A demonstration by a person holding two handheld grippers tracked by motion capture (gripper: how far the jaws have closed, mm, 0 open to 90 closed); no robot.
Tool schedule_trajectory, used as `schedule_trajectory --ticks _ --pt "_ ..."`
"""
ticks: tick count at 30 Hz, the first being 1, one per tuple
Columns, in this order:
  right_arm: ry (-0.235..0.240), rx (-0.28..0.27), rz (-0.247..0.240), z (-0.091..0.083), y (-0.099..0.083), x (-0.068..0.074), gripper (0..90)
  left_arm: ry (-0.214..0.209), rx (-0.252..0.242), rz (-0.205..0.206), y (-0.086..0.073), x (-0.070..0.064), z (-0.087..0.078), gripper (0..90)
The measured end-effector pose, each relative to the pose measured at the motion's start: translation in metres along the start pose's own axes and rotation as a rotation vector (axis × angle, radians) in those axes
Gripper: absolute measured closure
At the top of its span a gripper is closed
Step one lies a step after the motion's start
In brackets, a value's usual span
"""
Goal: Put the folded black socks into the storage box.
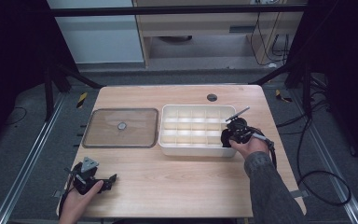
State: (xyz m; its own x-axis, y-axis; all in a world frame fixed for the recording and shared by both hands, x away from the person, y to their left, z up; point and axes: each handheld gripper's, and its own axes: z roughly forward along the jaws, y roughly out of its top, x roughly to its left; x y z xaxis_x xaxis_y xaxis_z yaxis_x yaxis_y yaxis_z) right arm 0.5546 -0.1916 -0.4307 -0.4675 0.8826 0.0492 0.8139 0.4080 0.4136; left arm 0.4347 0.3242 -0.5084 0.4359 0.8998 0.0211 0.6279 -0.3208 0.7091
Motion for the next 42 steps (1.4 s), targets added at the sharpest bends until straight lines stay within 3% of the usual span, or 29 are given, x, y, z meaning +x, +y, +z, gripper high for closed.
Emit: schedule_trajectory --ticks 12,22,28,42 --pt "-0.013 0.046 0.005 0.009 0.001 0.0 90.0 -0.003 -0.001 0.001 0.0 -0.001 0.0 0.1" --pt "-0.008 0.052 0.018 0.01 0.002 -0.001 90.0 -0.003 -0.001 0.007 0.0 -0.001 0.0 0.1" --pt "-0.023 0.081 -0.005 0.012 0.008 0.001 90.0 -0.004 -0.002 0.008 0.0 -0.001 0.0 0.1" --pt "0.006 0.031 -0.003 -0.002 0.004 -0.003 90.0 -0.006 -0.001 0.01 0.0 -0.001 0.0 0.1"
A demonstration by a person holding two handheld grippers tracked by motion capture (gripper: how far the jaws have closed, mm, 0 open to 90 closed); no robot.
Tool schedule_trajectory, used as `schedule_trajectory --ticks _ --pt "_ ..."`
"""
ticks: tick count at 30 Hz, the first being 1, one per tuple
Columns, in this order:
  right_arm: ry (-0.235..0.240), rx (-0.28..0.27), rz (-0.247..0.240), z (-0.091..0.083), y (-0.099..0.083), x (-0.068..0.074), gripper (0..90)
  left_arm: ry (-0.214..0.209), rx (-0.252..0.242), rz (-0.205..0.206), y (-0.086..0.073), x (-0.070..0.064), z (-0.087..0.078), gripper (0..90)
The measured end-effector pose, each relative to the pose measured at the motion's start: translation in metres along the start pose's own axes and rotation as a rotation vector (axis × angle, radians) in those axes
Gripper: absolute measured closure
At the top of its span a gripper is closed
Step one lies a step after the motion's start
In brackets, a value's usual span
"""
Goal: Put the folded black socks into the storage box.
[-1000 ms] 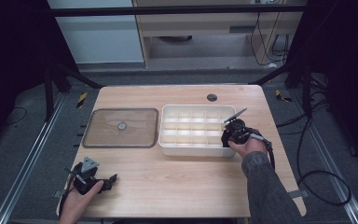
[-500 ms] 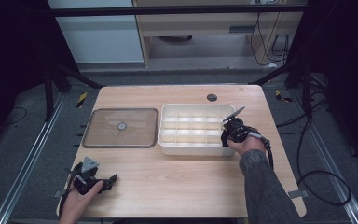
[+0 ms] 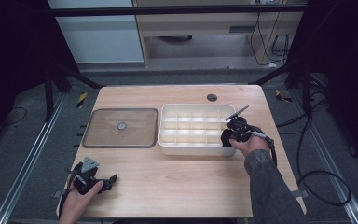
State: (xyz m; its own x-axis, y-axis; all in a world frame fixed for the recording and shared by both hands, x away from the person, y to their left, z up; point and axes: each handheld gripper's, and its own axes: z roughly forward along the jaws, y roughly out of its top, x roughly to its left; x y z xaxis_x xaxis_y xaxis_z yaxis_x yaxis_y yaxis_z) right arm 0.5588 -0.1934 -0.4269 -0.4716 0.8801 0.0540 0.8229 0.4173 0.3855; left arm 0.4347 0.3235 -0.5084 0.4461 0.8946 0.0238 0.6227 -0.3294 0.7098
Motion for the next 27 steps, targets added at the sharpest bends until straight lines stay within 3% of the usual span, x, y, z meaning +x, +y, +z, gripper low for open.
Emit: schedule_trajectory --ticks 6,12,27 --pt "-0.001 -0.098 0.009 -0.024 0.001 -0.003 90.0 0.0 -0.001 -0.002 0.0 0.0 0.0 0.0" --pt "-0.004 -0.153 0.015 -0.036 0.001 -0.006 90.0 -0.002 -0.003 -0.003 0.0 0.0 0.0 0.0" --pt "0.002 -0.244 0.025 -0.053 0.001 -0.005 90.0 -0.001 -0.002 -0.001 0.0 -0.001 0.0 0.0"
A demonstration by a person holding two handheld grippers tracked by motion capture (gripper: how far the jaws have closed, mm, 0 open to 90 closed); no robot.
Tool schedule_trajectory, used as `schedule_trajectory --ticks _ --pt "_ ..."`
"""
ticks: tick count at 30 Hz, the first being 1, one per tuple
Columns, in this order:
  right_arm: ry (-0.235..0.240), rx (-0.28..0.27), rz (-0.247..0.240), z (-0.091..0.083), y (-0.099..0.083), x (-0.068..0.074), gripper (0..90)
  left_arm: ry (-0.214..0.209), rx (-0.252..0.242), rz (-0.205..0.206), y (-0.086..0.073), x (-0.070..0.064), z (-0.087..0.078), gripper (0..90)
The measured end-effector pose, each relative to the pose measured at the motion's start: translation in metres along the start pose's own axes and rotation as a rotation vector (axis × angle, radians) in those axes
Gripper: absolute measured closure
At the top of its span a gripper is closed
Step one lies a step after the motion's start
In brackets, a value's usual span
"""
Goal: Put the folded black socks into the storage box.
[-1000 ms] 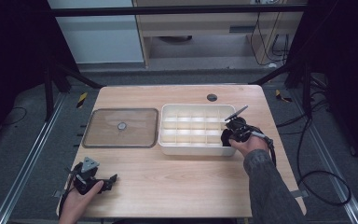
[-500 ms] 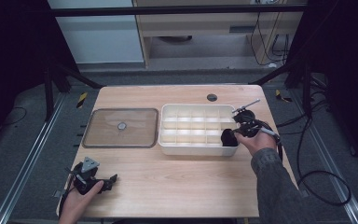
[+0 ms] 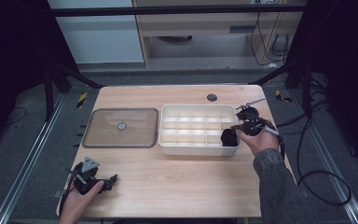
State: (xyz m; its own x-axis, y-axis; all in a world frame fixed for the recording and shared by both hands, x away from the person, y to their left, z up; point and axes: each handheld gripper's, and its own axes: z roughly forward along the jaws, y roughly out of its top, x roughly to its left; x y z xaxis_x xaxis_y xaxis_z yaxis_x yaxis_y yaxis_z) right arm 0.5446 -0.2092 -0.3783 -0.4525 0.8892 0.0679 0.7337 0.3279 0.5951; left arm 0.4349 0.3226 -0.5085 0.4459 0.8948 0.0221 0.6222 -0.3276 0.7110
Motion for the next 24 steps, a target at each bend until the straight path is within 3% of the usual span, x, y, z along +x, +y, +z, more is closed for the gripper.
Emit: schedule_trajectory --ticks 13,24 --pt "0.011 -0.085 -0.007 -0.021 0.008 0.007 90.0 -0.002 -0.004 -0.005 0.0 -0.001 0.0 0.0" --pt "0.009 -0.116 -0.003 -0.03 0.007 0.008 88.3 -0.003 -0.004 -0.006 0.0 -0.001 0.0 0.0"
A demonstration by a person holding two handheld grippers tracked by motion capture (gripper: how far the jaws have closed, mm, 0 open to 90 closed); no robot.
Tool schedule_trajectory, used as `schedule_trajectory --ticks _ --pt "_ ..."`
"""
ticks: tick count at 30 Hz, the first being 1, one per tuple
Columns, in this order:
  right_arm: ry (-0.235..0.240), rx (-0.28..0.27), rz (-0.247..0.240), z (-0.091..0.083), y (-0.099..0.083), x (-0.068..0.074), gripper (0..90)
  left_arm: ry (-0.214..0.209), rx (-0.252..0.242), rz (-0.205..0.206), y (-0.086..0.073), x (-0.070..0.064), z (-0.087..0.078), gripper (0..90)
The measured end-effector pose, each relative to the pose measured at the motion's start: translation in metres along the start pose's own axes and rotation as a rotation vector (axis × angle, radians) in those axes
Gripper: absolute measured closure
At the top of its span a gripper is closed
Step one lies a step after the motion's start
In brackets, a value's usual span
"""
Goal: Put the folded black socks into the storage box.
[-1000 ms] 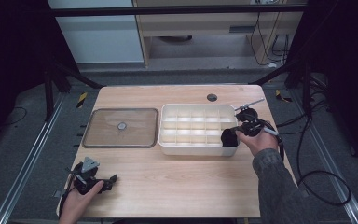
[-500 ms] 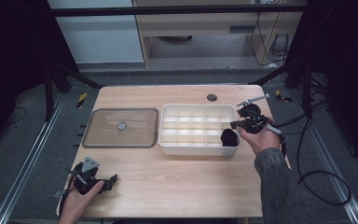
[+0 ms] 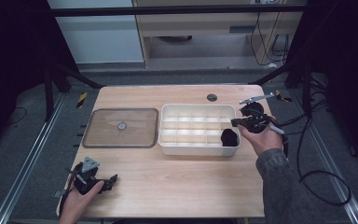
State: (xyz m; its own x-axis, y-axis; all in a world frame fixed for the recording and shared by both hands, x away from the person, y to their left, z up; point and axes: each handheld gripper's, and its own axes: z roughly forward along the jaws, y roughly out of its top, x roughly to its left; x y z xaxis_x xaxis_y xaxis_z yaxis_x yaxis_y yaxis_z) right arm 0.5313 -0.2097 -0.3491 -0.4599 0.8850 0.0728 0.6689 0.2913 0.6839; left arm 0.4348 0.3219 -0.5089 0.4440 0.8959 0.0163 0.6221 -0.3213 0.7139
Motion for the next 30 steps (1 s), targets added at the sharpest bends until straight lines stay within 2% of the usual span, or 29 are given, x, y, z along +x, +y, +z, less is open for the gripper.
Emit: schedule_trajectory --ticks 19,25,30 --pt "0.004 -0.056 0.015 -0.014 0.0 0.002 69.1 -0.002 0.004 0.003 0.0 0.0 0.0 0.0" --pt "0.011 -0.075 0.018 -0.018 0.0 0.005 54.2 -0.003 0.004 0.004 0.0 0.0 0.0 0.0" --pt "0.012 -0.084 0.019 -0.019 -0.001 0.007 47.6 -0.004 0.004 0.005 0.0 0.0 0.0 0.0"
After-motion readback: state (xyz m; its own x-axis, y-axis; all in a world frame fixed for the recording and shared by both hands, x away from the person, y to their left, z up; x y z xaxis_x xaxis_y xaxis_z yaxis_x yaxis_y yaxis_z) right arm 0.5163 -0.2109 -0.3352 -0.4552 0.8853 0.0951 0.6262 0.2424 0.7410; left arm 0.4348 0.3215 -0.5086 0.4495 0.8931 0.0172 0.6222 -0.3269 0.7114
